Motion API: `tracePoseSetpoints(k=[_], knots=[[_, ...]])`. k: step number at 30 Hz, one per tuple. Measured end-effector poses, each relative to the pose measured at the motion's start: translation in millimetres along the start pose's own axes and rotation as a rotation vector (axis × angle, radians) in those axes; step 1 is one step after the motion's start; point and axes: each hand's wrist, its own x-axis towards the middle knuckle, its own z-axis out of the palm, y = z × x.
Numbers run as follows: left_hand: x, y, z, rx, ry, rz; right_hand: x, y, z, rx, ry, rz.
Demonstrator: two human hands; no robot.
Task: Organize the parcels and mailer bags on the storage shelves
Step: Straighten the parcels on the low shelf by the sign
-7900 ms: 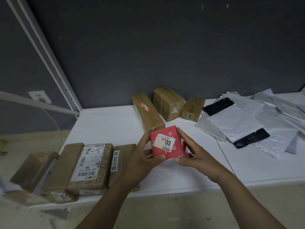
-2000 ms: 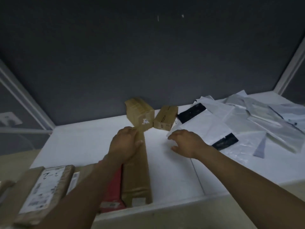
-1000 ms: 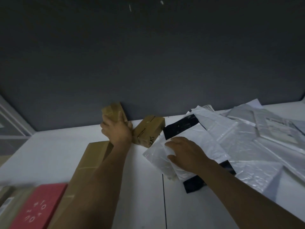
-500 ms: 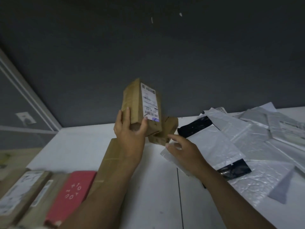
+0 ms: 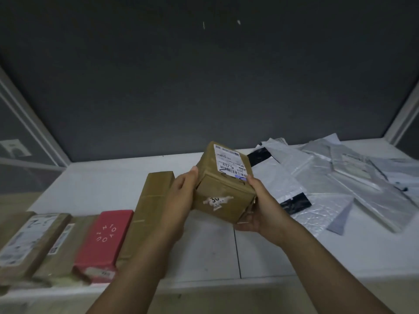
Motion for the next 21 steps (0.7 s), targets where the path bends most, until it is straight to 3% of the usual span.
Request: tracePoseSetpoints(k=[8,12,16,21], knots=[[-15.5,3.6,-25.6,0.029,-0.287,-0.219,-24.4,1.9,2.7,-0.332,-0.026,-0.002],[-18.8,-14.8,-29.3,0.035,-0.248,-0.238,-31.6,6.1,14.1,-0.522,-0.054,-0.111],[-15.6,-34.8,-38.4,0.058,-0.204,-0.203,-33.6,19.3,19.3,-0.576,-0.133,-0.265],[-26.6,-37.1,-50.4,0.277,-0.282,0.013,-26.7,39.3,11.3,-0.547,-0.181,-0.366]])
